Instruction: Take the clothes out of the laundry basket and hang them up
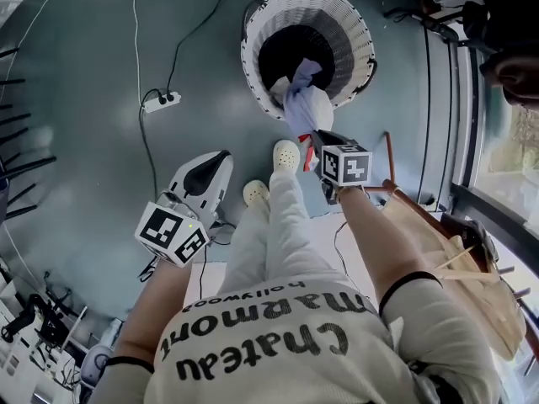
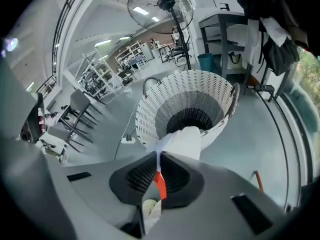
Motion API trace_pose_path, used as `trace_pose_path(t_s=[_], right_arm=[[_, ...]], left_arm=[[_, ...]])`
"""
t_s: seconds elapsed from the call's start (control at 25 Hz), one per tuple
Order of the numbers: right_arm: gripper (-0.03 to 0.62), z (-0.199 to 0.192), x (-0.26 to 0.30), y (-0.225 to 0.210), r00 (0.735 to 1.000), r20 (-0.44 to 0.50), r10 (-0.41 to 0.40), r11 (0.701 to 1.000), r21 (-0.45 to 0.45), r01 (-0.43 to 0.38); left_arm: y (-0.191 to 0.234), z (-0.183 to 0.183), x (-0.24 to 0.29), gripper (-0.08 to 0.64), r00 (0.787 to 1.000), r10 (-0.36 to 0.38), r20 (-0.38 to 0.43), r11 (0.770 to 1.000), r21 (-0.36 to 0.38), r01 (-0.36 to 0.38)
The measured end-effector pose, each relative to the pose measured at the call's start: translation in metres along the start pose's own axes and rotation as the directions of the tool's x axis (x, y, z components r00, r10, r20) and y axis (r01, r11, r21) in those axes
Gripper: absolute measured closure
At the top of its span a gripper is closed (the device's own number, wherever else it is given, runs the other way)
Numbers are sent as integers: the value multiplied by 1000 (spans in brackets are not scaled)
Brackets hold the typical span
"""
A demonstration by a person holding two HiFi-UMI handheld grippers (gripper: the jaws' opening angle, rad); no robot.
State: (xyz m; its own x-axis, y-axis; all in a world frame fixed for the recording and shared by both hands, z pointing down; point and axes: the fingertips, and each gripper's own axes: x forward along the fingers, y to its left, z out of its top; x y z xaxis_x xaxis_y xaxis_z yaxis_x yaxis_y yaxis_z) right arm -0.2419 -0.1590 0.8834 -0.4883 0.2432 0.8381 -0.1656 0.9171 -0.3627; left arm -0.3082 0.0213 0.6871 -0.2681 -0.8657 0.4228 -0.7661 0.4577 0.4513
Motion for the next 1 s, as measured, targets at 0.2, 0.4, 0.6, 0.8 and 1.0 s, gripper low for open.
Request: trace_pose_path(t_s=[0.2, 0.4, 0.6, 0.8, 1.0], right_arm=[[549, 34, -47, 14, 999, 37, 0, 999, 32, -2], [551, 93, -103, 28, 989, 148, 9, 999, -35, -4], [551, 157, -165, 46, 961, 272, 53, 999, -13, -52], [551, 216, -234, 71, 912, 390, 128, 991, -93, -99], [551, 277, -306, 95, 839, 503, 207, 958, -277, -71]], left_arm=[[-22, 43, -13, 484, 996, -80, 47, 995, 63, 77], [-46, 81, -18, 457, 985, -150, 83, 982, 132, 139], [-64, 129, -12, 457, 976, -174, 132, 970, 195, 147], [-103, 175, 2, 456, 960, -247, 134, 925, 329, 192], [-134, 224, 23, 424, 941, -297, 163, 887, 411, 209]])
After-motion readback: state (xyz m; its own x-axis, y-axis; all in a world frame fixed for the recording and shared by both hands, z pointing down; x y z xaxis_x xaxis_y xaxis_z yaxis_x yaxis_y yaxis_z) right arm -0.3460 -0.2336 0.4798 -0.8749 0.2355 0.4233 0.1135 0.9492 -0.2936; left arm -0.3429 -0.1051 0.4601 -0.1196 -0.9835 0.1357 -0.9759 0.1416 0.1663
